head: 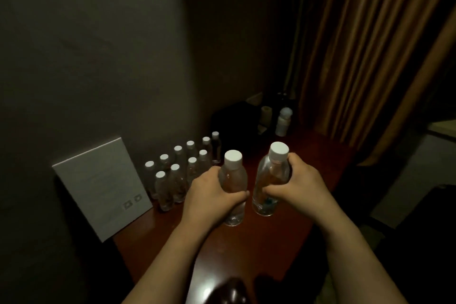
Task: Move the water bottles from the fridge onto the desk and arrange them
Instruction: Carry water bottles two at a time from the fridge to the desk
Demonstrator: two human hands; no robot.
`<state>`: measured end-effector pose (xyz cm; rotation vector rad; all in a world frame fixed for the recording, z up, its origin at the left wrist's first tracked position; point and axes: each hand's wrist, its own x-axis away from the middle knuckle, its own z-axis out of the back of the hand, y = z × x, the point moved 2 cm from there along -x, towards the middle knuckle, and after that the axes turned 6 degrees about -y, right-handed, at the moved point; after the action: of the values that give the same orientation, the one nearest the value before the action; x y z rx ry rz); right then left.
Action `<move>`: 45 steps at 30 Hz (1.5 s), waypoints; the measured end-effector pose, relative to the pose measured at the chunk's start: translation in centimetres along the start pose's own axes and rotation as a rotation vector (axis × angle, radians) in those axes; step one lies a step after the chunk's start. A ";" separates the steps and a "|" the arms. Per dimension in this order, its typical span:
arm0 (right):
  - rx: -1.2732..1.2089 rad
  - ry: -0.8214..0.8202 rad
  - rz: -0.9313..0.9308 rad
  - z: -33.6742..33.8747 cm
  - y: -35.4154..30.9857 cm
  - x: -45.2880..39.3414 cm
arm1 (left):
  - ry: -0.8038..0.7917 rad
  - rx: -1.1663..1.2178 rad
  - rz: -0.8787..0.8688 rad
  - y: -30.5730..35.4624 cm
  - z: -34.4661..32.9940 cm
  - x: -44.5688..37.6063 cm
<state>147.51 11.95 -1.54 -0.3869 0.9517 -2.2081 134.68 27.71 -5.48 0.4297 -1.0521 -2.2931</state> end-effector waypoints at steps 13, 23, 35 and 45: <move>-0.007 -0.430 0.119 -4.2 9.9 -27.1 | 0.220 0.044 0.411 -4.4 -9.8 -20.4; -0.050 -0.599 0.117 -11.2 16.7 -39.3 | 0.322 0.093 0.676 -11.7 -16.5 -30.0; -0.007 -0.750 0.085 -18.7 19.2 -46.4 | 0.418 0.183 0.785 -16.6 -18.5 -34.6; -0.061 -0.631 0.208 -19.8 20.1 -45.9 | 0.373 0.161 0.747 -16.8 -17.8 -34.9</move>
<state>179.94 44.40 -29.70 -0.9036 0.6706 -1.7029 164.81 47.75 -27.98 0.4153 -0.9892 -1.4144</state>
